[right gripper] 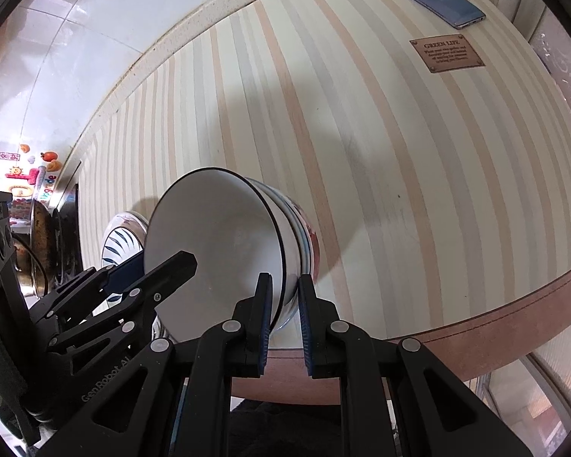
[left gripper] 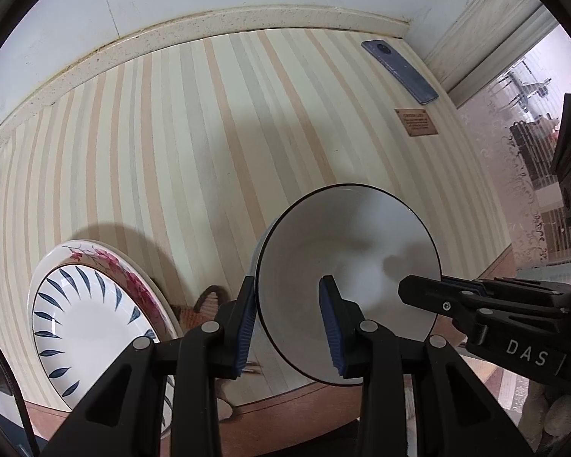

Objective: Organize plates and bowls
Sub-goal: 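Lift the nested bowl stack with both tools toward the plate stack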

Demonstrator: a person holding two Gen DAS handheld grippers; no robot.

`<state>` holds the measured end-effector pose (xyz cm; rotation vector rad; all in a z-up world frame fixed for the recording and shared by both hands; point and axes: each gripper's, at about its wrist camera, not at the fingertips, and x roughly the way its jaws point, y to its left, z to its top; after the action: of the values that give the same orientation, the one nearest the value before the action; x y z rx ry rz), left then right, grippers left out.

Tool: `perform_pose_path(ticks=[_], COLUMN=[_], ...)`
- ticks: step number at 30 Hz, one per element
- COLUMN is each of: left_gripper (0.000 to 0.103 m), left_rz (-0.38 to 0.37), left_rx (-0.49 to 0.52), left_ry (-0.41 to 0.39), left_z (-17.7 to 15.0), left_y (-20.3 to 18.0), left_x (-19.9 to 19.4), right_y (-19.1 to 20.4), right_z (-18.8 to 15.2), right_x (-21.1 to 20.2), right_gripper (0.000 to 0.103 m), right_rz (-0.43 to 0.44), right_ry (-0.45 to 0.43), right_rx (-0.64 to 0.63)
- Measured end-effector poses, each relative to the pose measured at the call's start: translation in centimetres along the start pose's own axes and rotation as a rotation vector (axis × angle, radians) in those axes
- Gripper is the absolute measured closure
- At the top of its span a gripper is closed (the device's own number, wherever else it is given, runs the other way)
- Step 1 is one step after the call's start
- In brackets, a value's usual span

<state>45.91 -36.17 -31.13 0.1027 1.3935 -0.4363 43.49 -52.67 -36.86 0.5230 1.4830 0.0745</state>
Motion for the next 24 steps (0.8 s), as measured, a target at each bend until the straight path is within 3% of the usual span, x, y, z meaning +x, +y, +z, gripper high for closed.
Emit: perform_pose_path(ticks=[10,12,15,24], left_gripper=[0.073,0.072,0.072,0.07], left_rz=[0.016,0.025,0.043,0.033], left_rx=[0.02,0.035,0.054,0.096], left_ry=[-0.042,-0.072,-0.106,-0.167], left_z=[-0.2,-0.5,-1.2,-3.8], left_y=[0.3,0.2,0.2,-0.1], left_x=[-2.0,-3.5,-5.7,-10.6], right_y=[1.3,1.5,2.3,4.3], right_z=[-0.1,-0.9,-2.5,-7.6], right_x=[-1.2,-2.1,-4.0,-9.4], right_gripper=[0.081,0.065,0.052,0.04], right_rz=[-0.054,-0.078,-0.126,-0.153], right_ry=[-0.03,-0.052,-0.099,-0.221], right_rx=[-0.041,-0.057,-0.091,-0.124])
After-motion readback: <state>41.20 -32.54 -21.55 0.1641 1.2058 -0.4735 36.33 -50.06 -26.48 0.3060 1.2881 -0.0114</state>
